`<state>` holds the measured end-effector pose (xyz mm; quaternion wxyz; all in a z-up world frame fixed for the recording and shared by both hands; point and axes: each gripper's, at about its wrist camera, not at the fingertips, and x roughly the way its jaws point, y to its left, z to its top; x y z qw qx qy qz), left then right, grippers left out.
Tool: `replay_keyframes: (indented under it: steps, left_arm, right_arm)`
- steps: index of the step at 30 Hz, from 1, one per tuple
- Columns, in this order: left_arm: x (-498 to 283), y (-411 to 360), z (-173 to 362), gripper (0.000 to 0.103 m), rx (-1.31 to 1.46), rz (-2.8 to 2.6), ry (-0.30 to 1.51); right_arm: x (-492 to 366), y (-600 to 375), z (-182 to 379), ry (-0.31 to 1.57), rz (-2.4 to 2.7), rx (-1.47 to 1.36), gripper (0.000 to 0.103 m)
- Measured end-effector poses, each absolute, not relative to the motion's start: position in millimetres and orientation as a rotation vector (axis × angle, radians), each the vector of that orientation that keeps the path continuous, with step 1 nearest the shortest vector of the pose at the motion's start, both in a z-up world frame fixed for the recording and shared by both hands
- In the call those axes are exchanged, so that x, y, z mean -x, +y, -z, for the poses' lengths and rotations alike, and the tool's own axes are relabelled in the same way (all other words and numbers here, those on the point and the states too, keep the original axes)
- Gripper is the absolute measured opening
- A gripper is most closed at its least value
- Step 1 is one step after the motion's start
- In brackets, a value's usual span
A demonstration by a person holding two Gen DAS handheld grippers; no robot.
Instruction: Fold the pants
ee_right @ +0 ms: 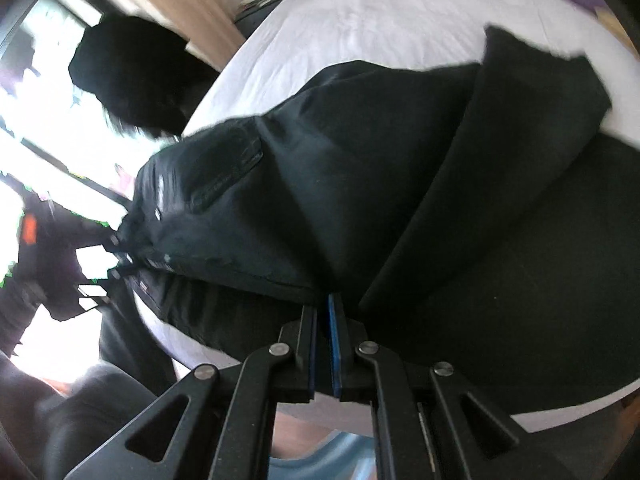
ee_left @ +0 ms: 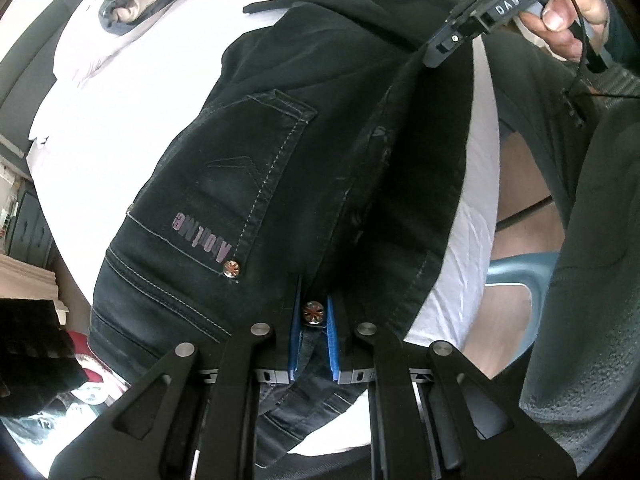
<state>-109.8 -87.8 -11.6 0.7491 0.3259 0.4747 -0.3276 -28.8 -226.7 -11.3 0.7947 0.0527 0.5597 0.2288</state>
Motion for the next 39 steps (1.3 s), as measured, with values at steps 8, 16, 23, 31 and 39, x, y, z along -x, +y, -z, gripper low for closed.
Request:
replay_keyframes:
  steps: [8,16,23,31,39]
  left_arm:
    - [114.6,-63.9,-2.1,0.010,-0.731,0.748,1.018]
    - [120.8,-65.8,3.1,0.010,-0.730,0.750,1.015]
    - [130.6,-61.2,6.9,0.010,-0.745,0.754,1.000]
    - [118.1,-52.3,19.9,0.015,-0.645,0.717,1.009]
    - [109.2,-12.3,-18.6,0.084,-0.500,0.646,1.108]
  right_arm:
    - [33.5,-199.4,-7.2,1.131,-0.489,0.093,0.007]
    - [33.4,-187.8,-1.6,1.114,-0.494,0.156,0.007]
    - [45.7,-195.6,-0.4,1.115,-0.512,0.213,0.007]
    - [48.3,-195.5,14.4,1.122,-0.494,0.246,0.010]
    - [62.6,-193.9,11.5,1.111,-0.606,0.217,0.063]
